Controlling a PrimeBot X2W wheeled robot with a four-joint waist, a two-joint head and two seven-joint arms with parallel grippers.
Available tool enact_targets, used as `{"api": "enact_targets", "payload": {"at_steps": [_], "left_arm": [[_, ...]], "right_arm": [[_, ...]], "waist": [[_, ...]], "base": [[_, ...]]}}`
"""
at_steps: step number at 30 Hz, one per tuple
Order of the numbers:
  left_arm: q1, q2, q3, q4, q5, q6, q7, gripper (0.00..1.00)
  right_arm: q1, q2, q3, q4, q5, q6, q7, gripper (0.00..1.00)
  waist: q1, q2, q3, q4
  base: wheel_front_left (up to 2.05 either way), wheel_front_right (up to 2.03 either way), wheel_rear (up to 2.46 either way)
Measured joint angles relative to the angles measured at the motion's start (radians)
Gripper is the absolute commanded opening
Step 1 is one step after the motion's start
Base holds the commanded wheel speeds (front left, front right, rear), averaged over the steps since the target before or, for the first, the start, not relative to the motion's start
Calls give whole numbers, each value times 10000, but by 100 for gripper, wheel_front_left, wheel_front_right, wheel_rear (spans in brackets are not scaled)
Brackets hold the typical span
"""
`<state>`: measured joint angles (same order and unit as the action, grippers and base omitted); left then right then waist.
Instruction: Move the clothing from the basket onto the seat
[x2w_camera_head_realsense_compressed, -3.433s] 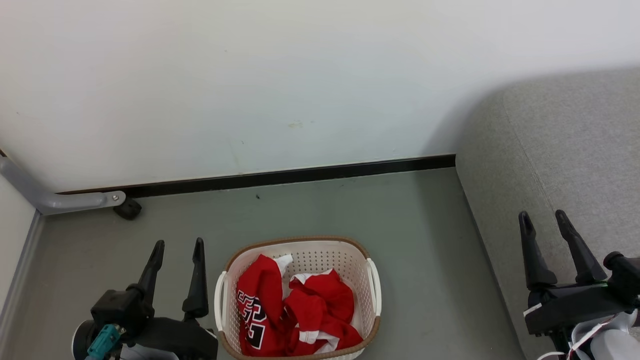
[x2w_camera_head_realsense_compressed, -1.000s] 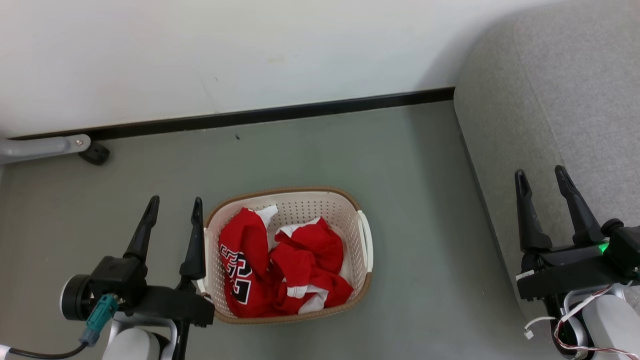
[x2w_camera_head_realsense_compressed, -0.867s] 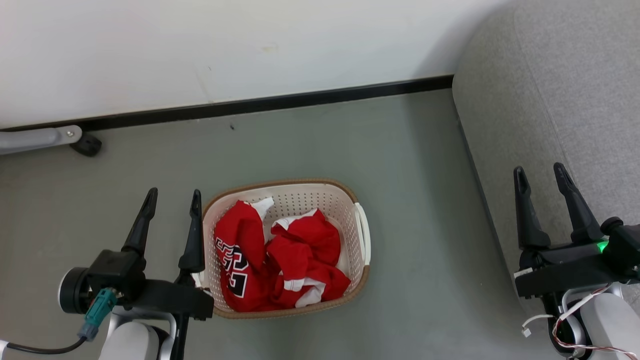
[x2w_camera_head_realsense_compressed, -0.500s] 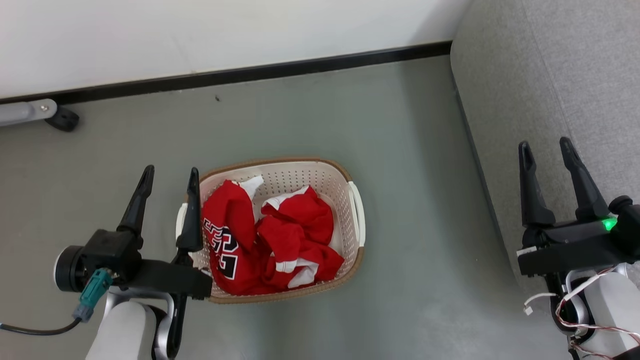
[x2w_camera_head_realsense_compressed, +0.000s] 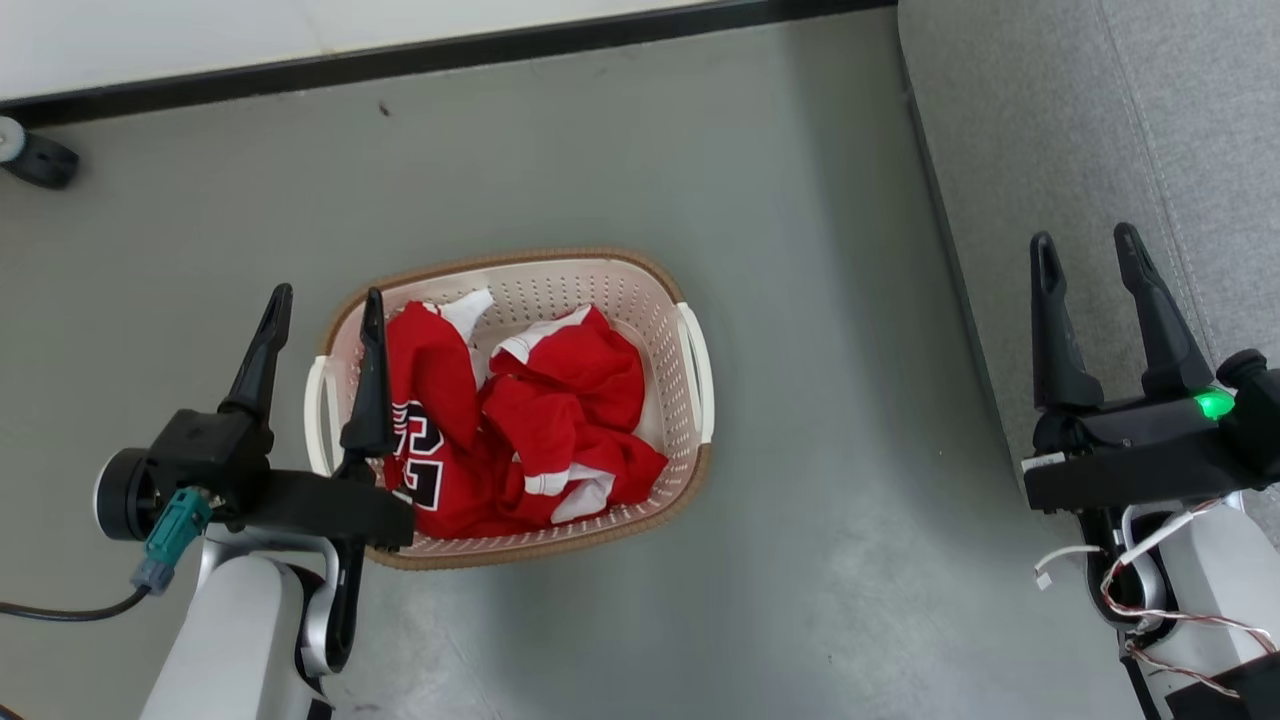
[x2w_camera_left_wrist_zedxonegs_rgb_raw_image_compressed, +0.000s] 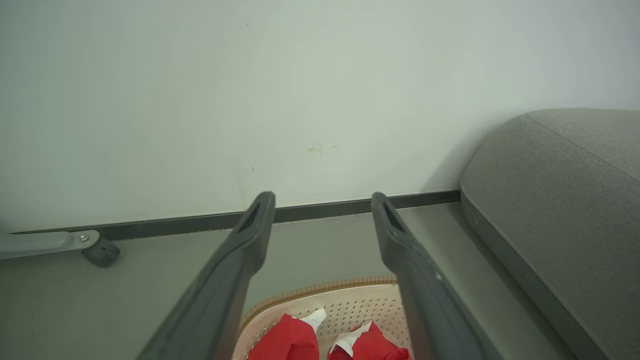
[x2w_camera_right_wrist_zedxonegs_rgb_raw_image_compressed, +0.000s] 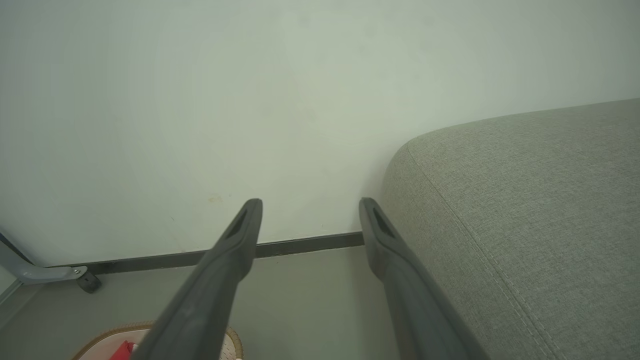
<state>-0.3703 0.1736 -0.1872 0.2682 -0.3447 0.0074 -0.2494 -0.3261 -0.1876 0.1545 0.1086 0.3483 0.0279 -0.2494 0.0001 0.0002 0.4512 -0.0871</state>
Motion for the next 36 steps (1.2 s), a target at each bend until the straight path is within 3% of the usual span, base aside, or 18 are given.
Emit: {"api": "enact_targets", "payload": {"at_steps": [36], "left_arm": [[-1912,251,-88,3202,-65,-351,878,100]], "right_arm": [[-1163,876,-42,44,-410,353,-4,100]], "waist": [[0,0,2340,-1365]], "base": [[0,0,0]]}}
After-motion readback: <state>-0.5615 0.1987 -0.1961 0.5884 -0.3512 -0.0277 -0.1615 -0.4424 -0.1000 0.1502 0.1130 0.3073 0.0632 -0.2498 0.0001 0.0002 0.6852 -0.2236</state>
